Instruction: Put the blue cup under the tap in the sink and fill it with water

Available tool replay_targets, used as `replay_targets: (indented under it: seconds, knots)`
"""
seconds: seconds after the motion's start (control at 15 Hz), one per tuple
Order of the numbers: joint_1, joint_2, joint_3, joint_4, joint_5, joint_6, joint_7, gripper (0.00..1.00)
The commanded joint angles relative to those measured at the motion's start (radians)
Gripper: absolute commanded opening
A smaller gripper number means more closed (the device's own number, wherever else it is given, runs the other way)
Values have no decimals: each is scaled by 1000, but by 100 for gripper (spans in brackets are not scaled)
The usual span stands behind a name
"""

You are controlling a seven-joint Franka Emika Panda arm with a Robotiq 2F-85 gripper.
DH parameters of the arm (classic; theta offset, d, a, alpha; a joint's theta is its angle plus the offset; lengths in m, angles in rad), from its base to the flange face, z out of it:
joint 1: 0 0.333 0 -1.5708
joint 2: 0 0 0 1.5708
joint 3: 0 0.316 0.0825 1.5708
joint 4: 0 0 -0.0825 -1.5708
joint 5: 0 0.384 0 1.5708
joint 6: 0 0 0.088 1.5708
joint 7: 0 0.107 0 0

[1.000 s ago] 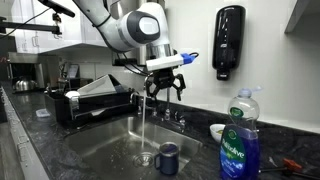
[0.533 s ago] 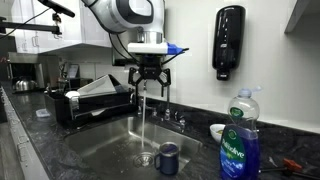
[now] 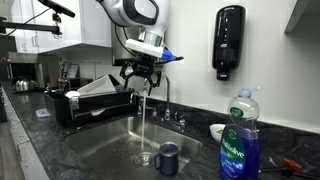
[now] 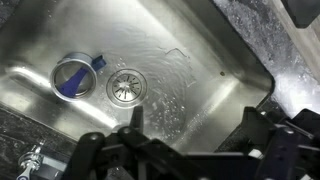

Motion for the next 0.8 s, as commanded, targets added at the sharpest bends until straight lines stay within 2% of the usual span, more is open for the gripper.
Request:
replay_targets:
  seconds: [0.0,0.33,0.73]
  knots:
    - [14,126,-3,125,23,-36,38,100]
    - [12,253,20,233,23,-29,89,100]
    - [1,340,37,314,19,-11,110,100]
